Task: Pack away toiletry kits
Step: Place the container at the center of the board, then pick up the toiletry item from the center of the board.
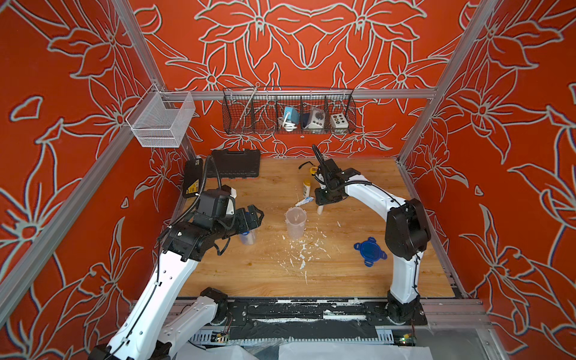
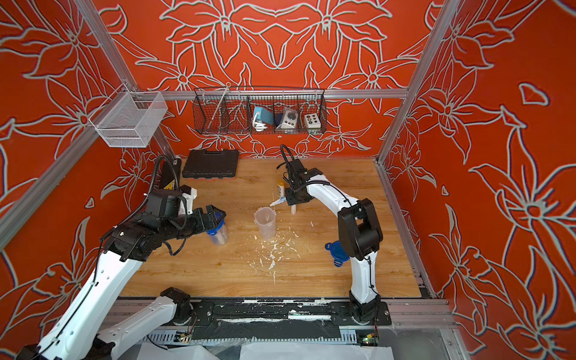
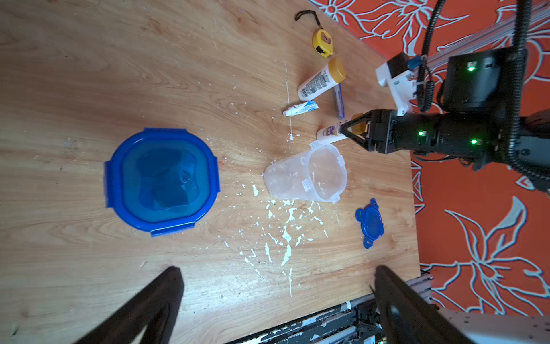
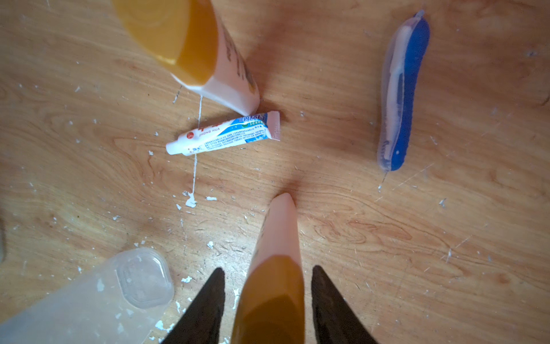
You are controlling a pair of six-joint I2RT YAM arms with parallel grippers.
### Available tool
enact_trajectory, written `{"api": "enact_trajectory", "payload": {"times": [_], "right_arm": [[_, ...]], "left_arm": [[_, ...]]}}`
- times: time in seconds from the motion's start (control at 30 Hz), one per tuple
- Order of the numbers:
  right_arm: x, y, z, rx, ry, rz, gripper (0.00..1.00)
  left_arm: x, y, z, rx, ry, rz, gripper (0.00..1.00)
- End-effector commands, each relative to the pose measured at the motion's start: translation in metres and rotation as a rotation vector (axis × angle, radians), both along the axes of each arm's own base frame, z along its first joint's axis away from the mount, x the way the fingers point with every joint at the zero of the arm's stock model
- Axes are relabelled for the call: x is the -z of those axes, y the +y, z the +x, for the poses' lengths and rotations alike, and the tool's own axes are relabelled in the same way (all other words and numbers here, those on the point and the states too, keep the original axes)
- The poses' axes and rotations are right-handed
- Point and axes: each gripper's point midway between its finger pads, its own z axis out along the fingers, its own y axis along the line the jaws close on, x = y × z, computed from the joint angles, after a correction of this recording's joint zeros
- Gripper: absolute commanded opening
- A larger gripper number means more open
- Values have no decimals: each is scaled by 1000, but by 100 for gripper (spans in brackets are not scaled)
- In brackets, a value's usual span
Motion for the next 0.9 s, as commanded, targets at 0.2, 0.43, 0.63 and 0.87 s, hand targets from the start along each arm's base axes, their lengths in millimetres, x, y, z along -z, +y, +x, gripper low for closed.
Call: {"api": "enact_trajectory", "payload": {"times": [0.2,0.43,0.63,0.87], "right_arm": [[-7,-1,19,-6,-58,-36,27],[-23,-8,17,-31,-75,-67,4],[-115,-11,-12,-83,-173,-16,0],[-184,25,-102,-289,-164,69,0]], "left_arm": [[0,-11,15,33,-18,-33,98],[12,-12,20,35,9,-20,98],[29,-10,23,38,14,15,98],[45,-3,25,35,-40,64,98]]}}
